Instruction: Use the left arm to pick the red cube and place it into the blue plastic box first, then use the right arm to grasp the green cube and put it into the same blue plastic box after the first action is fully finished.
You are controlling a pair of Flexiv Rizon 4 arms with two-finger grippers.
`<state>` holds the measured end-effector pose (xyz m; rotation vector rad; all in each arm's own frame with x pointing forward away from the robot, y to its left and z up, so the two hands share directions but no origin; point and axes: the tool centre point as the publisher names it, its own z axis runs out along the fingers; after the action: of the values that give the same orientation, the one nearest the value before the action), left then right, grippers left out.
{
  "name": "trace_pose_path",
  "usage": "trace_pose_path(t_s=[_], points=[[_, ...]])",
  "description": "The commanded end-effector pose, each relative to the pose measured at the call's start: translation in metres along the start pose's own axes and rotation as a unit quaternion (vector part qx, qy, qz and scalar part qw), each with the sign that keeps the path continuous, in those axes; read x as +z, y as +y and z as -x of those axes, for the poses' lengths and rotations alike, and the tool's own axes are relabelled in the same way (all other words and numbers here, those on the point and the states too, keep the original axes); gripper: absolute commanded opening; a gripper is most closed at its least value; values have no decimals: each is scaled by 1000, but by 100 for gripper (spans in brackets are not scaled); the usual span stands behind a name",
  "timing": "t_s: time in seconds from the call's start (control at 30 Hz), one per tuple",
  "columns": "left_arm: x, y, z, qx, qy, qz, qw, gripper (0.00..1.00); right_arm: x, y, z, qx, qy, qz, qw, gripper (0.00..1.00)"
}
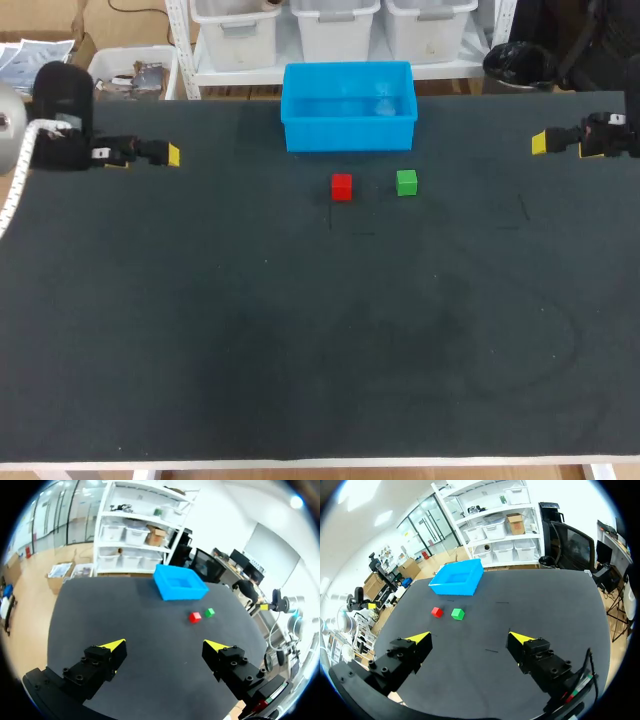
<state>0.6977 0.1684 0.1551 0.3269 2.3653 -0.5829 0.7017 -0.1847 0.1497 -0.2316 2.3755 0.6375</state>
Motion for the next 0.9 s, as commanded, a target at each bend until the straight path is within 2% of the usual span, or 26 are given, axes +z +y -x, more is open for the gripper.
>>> trace_pose_path(t_s=[0.03, 0.23, 0.6, 0.8, 0.9], points=[[16, -16, 8, -2, -3, 21, 1000, 100, 0, 0, 0, 0, 0, 0, 1000, 100], [29, -40, 14, 9, 0, 33, 999, 100, 0, 0, 0, 0, 0, 0, 1000, 100], [58, -96, 29, 40, 0, 64, 997, 100, 0, 0, 0, 0, 0, 0, 1000, 100], [82, -108, 27, 26, 21, 88, 996, 100, 0, 0, 0, 0, 0, 0, 1000, 100], [95, -110, 29, 27, 24, 114, 993, 100, 0, 0, 0, 0, 0, 0, 1000, 100]])
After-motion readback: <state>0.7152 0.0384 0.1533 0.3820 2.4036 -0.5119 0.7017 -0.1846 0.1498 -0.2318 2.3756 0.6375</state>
